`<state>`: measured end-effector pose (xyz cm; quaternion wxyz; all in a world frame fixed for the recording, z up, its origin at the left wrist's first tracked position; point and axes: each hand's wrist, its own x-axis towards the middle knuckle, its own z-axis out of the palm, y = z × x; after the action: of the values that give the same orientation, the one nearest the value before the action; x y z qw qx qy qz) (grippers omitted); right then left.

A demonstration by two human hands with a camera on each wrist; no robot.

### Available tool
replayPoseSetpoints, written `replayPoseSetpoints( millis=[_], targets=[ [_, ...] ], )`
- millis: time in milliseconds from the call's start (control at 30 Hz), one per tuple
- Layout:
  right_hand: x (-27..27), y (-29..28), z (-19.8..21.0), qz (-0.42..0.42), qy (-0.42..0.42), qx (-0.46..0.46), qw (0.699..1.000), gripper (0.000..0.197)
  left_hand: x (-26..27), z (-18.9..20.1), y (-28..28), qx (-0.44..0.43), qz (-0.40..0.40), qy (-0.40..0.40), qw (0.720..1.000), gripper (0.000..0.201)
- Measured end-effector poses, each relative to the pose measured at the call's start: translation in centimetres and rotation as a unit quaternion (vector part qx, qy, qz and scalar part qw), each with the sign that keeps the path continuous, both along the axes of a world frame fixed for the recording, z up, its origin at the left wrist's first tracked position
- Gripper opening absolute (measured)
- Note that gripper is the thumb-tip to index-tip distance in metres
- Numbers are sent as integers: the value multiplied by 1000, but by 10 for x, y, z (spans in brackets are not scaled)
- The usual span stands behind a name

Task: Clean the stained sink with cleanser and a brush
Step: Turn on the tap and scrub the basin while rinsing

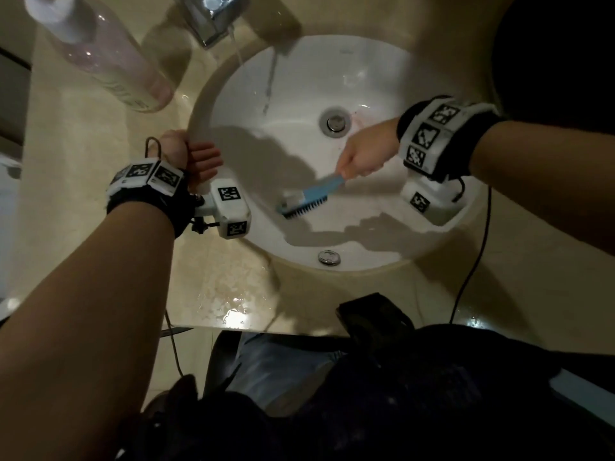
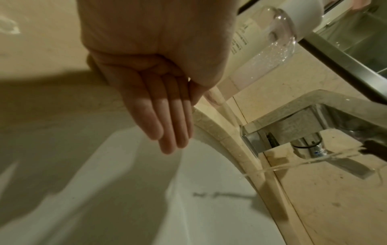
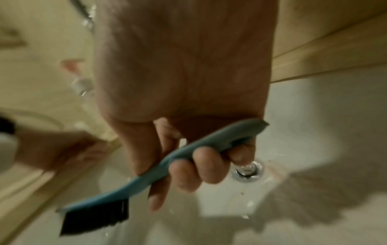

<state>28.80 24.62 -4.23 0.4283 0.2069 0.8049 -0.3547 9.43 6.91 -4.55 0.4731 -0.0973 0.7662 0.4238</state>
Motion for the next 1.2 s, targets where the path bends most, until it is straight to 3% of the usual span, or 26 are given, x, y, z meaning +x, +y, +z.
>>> replayPoseSetpoints(
  millis=[167, 333, 600, 733, 833, 933, 1100, 1200],
  targets=[
    [18, -24, -16, 85, -23, -55, 995, 30, -3, -4, -2, -9, 2, 6, 1000, 48],
    [43, -10, -22, 130, -53, -78, 987, 34, -3, -3, 0, -13, -6, 10, 1000, 47],
    [67, 30, -16, 219, -67, 65, 971, 35, 0, -1, 0, -14, -11, 12, 1000, 47],
    [46, 18, -17, 184, -19, 93, 978, 33, 2, 1, 1, -11, -14, 6, 1000, 47],
    [29, -7, -36, 144, -3, 32, 989, 29, 3, 1, 1, -9, -4, 10, 1000, 48],
    [23, -23, -44, 150, -45, -29, 987, 37, 4, 2, 2, -6, 7, 16, 1000, 46],
    [43, 19, -22, 234, -131, 77, 960, 36, 2, -1, 1, -8, 5, 17, 1000, 45],
    [47, 40, -14, 239, -151, 122, 952, 36, -1, -5, 1, -21, 3, 26, 999, 44]
  ],
)
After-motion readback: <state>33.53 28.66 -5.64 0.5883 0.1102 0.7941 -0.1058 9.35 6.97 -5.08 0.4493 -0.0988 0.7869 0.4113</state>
